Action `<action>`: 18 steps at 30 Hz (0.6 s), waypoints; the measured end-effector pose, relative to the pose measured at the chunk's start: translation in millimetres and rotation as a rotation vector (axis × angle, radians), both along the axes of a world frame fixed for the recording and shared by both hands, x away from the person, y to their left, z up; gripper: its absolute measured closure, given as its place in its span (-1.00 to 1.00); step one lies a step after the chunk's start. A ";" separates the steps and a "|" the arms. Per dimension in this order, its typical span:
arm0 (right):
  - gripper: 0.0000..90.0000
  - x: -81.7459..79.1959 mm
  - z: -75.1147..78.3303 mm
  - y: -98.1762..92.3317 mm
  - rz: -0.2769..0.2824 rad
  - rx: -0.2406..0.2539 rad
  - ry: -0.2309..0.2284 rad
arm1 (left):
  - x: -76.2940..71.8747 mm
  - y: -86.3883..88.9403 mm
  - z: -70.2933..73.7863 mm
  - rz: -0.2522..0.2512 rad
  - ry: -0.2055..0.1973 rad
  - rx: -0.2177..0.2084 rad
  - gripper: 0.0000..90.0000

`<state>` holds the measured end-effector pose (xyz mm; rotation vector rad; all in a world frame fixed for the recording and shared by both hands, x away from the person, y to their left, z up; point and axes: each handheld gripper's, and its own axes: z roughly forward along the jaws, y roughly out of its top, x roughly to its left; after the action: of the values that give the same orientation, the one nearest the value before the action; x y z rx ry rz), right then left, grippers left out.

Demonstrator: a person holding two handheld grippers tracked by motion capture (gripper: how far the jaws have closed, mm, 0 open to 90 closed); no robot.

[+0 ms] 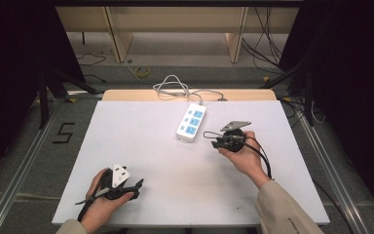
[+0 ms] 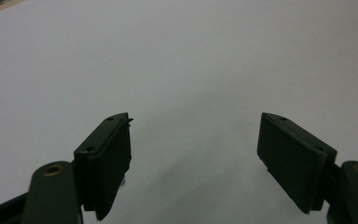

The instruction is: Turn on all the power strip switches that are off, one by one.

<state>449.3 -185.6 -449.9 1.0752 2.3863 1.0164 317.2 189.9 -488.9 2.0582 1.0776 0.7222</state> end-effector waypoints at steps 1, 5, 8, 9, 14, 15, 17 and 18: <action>0.55 -2.2 -0.4 -1.3 0.000 0.001 -0.002 | 0.0 0.0 0.0 0.000 0.000 0.000 -0.43; 0.50 -12.3 -2.8 -7.8 0.005 0.010 0.002 | 0.1 0.0 -0.3 0.001 0.000 0.000 -0.43; 0.47 -20.3 -4.4 -11.8 0.008 0.010 0.003 | 0.2 -0.6 -0.6 -0.001 0.000 0.002 -0.43; 0.46 -22.7 -5.0 -13.0 0.008 0.009 0.004 | 0.1 -0.7 -0.5 -0.001 0.000 0.001 -0.43; 0.38 -33.4 -6.2 -20.3 0.011 0.018 0.001 | 0.3 -0.6 -0.8 0.000 0.002 0.001 -0.43; 0.37 -35.7 -6.3 -21.8 0.009 0.021 0.000 | 0.3 -0.6 -0.9 0.000 0.002 0.001 -0.43; 0.34 -40.3 -6.6 -24.8 0.008 0.026 -0.001 | 0.4 -0.5 -0.9 -0.001 0.002 0.003 -0.43; 0.33 -42.9 -6.7 -26.4 0.008 0.029 -0.002 | 0.4 -0.4 -0.9 -0.001 0.003 0.003 -0.43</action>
<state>406.4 -212.0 -456.5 1.0746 2.3832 1.0580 317.6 189.5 -489.8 2.0628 1.0781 0.7211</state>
